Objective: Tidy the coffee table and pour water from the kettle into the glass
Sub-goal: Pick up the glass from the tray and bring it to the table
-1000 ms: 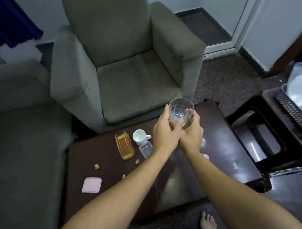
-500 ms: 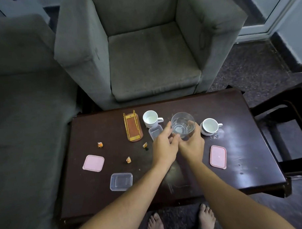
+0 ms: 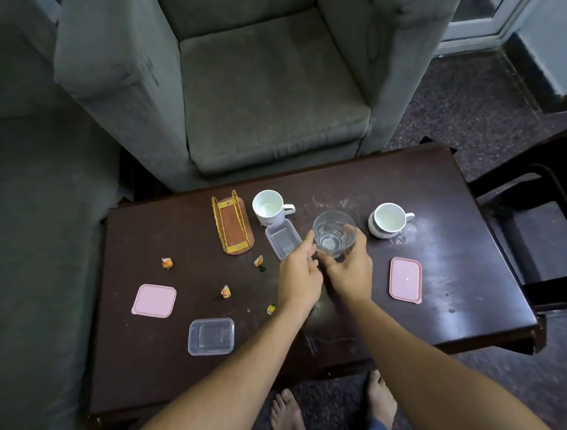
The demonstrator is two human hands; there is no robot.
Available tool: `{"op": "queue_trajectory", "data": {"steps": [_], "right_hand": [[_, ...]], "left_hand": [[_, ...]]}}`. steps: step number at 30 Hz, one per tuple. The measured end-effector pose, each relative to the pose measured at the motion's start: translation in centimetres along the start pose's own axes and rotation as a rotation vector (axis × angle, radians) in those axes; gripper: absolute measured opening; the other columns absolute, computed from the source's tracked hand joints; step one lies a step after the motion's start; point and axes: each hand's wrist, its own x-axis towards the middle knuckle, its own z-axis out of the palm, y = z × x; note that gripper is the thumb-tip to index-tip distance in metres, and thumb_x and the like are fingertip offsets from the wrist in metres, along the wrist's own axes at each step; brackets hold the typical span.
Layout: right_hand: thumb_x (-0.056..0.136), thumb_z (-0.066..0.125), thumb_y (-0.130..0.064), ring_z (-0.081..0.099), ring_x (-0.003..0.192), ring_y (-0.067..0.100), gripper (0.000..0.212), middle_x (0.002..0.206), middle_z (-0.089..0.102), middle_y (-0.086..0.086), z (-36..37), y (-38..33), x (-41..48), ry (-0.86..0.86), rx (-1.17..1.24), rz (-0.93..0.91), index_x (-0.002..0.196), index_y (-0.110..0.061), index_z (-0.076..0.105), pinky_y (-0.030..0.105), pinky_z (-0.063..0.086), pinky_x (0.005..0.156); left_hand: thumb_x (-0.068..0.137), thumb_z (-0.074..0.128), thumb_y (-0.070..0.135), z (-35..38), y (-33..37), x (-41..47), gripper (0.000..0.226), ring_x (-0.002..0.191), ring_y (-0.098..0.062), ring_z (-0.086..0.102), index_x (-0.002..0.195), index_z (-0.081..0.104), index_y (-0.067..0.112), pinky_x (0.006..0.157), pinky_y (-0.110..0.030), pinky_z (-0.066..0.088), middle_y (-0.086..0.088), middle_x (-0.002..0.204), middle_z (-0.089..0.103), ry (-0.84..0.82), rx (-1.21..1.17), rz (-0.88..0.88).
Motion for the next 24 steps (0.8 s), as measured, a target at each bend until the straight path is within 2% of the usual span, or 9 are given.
{"op": "queue_trajectory", "data": {"steps": [2, 4, 8, 11, 15, 21, 23, 24], "right_hand": [[0.076, 0.086, -0.023, 0.067, 0.100, 0.008, 0.070, 0.109, 0.072, -0.013, 0.10, 0.03, 0.08, -0.008, -0.007, -0.003, 0.130, -0.039, 0.045, 0.010, 0.045, 0.078], [0.077, 0.086, -0.019, 0.066, 0.101, 0.009, 0.071, 0.111, 0.072, -0.011, 0.16, 0.11, 0.25, -0.012, -0.015, -0.002, 0.134, -0.034, 0.046, 0.011, 0.044, 0.079], [0.078, 0.084, -0.012, 0.064, 0.099, 0.008, 0.073, 0.109, 0.069, -0.010, 0.24, 0.16, 0.73, -0.027, -0.027, 0.000, 0.139, -0.027, 0.047, -0.001, 0.039, 0.074], [0.079, 0.084, -0.010, 0.062, 0.100, 0.009, 0.073, 0.111, 0.067, -0.010, 0.35, 0.14, 0.86, -0.033, -0.028, -0.001, 0.141, -0.024, 0.046, 0.007, 0.041, 0.078], [0.079, 0.083, -0.009, 0.061, 0.098, 0.009, 0.071, 0.110, 0.066, -0.010, 0.35, 0.37, 0.83, -0.031, -0.029, -0.001, 0.140, -0.022, 0.047, -0.001, 0.039, 0.074], [0.078, 0.083, -0.011, 0.064, 0.100, 0.010, 0.074, 0.113, 0.069, -0.010, 0.29, 0.74, 0.93, -0.047, -0.027, 0.017, 0.139, -0.027, 0.045, 0.002, 0.040, 0.073], [0.076, 0.084, -0.011, 0.065, 0.104, 0.010, 0.079, 0.115, 0.069, -0.013, 0.17, 0.73, 0.94, -0.060, -0.028, 0.031, 0.141, -0.030, 0.044, 0.005, 0.042, 0.079], [0.075, 0.084, -0.010, 0.065, 0.110, 0.010, 0.083, 0.120, 0.069, -0.012, 0.09, 0.72, 0.90, -0.071, -0.023, 0.038, 0.144, -0.030, 0.042, 0.011, 0.046, 0.087]], "left_hand": [[0.104, 0.041, -0.004, -0.01, -0.07, 0.13, 0.057, 0.136, -0.016, 0.057, 0.156, 0.043, 0.018, 0.116, -0.035, 0.046, -0.006, 0.146, 0.060, -0.006, -0.001, -0.007], [0.103, 0.041, -0.004, -0.11, -0.32, 0.34, 0.058, 0.134, -0.018, 0.058, 0.156, 0.042, 0.019, 0.115, -0.036, 0.046, -0.006, 0.146, 0.060, -0.021, 0.013, -0.005], [0.103, 0.041, -0.005, -0.32, -0.50, 0.68, 0.058, 0.135, -0.017, 0.058, 0.157, 0.040, 0.019, 0.115, -0.029, 0.045, -0.006, 0.148, 0.058, -0.042, 0.026, -0.009], [0.101, 0.042, -0.008, -0.39, -0.52, 0.77, 0.061, 0.135, -0.016, 0.057, 0.157, 0.040, 0.019, 0.115, -0.030, 0.044, -0.007, 0.148, 0.058, -0.049, 0.037, -0.005], [0.101, 0.040, -0.009, -0.32, -0.66, 0.97, 0.062, 0.138, -0.014, 0.054, 0.156, 0.041, 0.019, 0.116, -0.029, 0.043, -0.006, 0.149, 0.058, -0.059, 0.059, 0.007], [0.100, 0.040, -0.011, -0.22, -0.95, 0.72, 0.066, 0.138, -0.014, 0.054, 0.157, 0.040, 0.022, 0.116, -0.031, 0.044, -0.005, 0.150, 0.057, -0.080, 0.072, 0.006], [0.099, 0.040, -0.011, -0.25, -0.86, 0.76, 0.066, 0.140, -0.013, 0.052, 0.157, 0.041, 0.021, 0.117, -0.034, 0.044, -0.005, 0.151, 0.056, -0.081, 0.076, 0.018], [0.099, 0.039, -0.010, -0.29, -0.80, 0.76, 0.065, 0.140, -0.014, 0.052, 0.157, 0.041, 0.020, 0.117, -0.035, 0.044, -0.005, 0.151, 0.056, -0.081, 0.078, 0.020]]}}
